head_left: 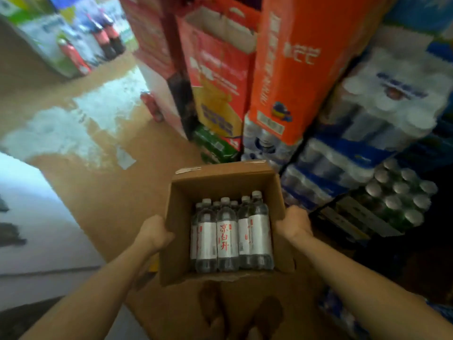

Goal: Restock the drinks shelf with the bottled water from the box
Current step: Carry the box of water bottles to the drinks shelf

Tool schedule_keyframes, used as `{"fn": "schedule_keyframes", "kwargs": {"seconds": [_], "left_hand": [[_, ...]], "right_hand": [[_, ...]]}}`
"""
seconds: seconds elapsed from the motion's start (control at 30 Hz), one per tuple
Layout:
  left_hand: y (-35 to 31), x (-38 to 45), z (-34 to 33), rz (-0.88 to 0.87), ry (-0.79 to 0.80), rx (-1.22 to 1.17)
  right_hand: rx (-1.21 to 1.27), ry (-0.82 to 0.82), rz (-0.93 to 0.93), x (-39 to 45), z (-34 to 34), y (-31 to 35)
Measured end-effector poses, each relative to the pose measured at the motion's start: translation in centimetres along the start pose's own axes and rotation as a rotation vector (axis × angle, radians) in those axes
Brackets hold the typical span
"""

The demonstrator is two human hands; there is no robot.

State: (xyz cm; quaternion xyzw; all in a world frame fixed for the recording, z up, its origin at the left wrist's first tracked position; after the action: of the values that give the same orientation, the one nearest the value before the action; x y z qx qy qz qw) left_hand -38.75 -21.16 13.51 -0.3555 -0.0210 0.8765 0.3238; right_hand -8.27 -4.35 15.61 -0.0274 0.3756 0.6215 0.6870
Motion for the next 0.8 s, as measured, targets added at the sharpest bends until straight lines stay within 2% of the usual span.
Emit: {"fn": "schedule_keyframes", "kwargs": {"seconds": [0.1, 0.2, 0.57, 0.7, 0.8], "left_hand": [[3.3, -0.2, 5.8, 0.022, -0.091, -0.072], [6.2, -0.3, 11.7, 0.067, -0.176, -0.108], [14.7, 5.1, 28.2, 0.255, -0.348, -0.296], [17.8, 7.7, 32.4, 0.407, -0.349, -0.342], [20.1, 10.1, 35.6, 0.475, -0.346, -0.384]], "right_hand": [[-0.148, -0.024, 0.17, -0.1, 0.3, 8.6], [-0.221, 0.021, 0.306, -0.5, -0.7, 16.6], [-0.304, 0.111, 0.474, 3.3, -5.8, 40.8], [-0.357, 0.159, 0.579, 5.6, -8.7, 50.6], [-0.362, 0.262, 0.618, 7.2, -11.1, 57.5]]}}
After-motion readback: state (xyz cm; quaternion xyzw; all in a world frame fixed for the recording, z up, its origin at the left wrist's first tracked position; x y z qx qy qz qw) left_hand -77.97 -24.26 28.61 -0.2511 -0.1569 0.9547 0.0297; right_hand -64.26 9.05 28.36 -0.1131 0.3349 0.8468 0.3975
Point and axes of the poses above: each hand's wrist, its own x-axis towards the middle knuckle, its own z-axis out of the back of the hand, y = z × x, the point moved 8 cm from there along x, towards the middle knuckle, and after that the axes turned 3 degrees about -y, right-handed, at the moved point
